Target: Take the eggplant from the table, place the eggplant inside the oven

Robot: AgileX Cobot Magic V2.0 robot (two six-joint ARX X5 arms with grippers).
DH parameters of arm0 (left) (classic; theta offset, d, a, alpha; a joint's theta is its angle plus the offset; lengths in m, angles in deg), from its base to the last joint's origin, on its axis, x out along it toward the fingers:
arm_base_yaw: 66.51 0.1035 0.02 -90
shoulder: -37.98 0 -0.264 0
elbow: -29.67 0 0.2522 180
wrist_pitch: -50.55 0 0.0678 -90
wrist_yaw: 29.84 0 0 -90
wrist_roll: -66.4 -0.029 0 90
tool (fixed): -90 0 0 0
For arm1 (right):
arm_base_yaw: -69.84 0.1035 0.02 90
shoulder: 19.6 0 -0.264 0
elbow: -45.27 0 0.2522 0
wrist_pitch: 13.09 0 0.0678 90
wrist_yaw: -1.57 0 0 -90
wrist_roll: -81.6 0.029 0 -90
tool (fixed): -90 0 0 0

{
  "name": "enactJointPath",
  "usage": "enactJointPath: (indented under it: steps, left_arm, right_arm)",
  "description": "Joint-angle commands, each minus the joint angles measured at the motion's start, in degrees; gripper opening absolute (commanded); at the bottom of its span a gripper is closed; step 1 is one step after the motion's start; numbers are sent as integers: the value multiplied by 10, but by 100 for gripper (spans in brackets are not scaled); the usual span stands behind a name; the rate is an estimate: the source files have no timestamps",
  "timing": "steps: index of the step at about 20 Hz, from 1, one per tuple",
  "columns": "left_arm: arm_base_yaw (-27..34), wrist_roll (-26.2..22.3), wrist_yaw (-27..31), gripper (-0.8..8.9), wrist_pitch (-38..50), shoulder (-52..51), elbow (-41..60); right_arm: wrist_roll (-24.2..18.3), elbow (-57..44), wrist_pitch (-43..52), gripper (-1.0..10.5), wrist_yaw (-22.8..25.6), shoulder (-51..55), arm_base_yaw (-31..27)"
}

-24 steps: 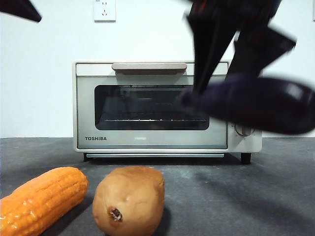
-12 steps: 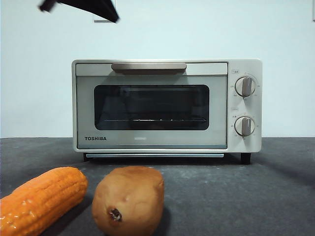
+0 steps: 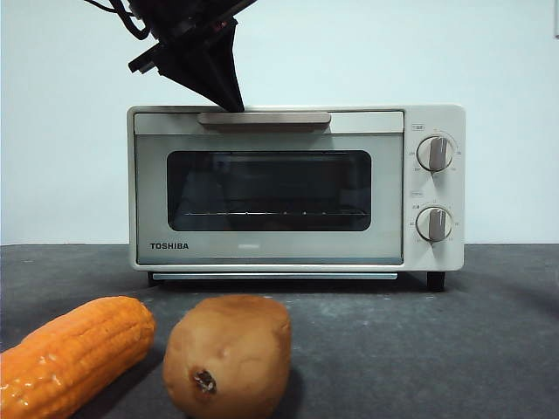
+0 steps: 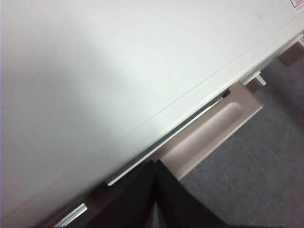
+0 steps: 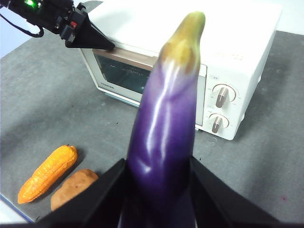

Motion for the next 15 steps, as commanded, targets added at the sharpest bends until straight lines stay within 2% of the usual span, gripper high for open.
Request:
enactJointPath:
  steps: [1, 6, 9, 12, 15]
  left_arm:
    - [-12, -11, -5, 4, -39, 15, -10]
    - [-41, -17, -48, 4, -137, 14, -10]
    - [-64, -20, -50, 4, -205, 7, -10]
    - [-78, -37, -50, 4, -261, -23, -10]
    - [-76, -22, -49, 4, -240, -79, -10]
  right_arm:
    - [5, 10, 5, 130, 1, -3, 6]
    - [5, 10, 7, 130, -2, -16, 6]
    - [0, 10, 7, 130, -20, -31, 6]
    - [-31, 10, 7, 130, -68, -71, 6]
    - [-75, 10, 16, 130, -96, -121, 6]
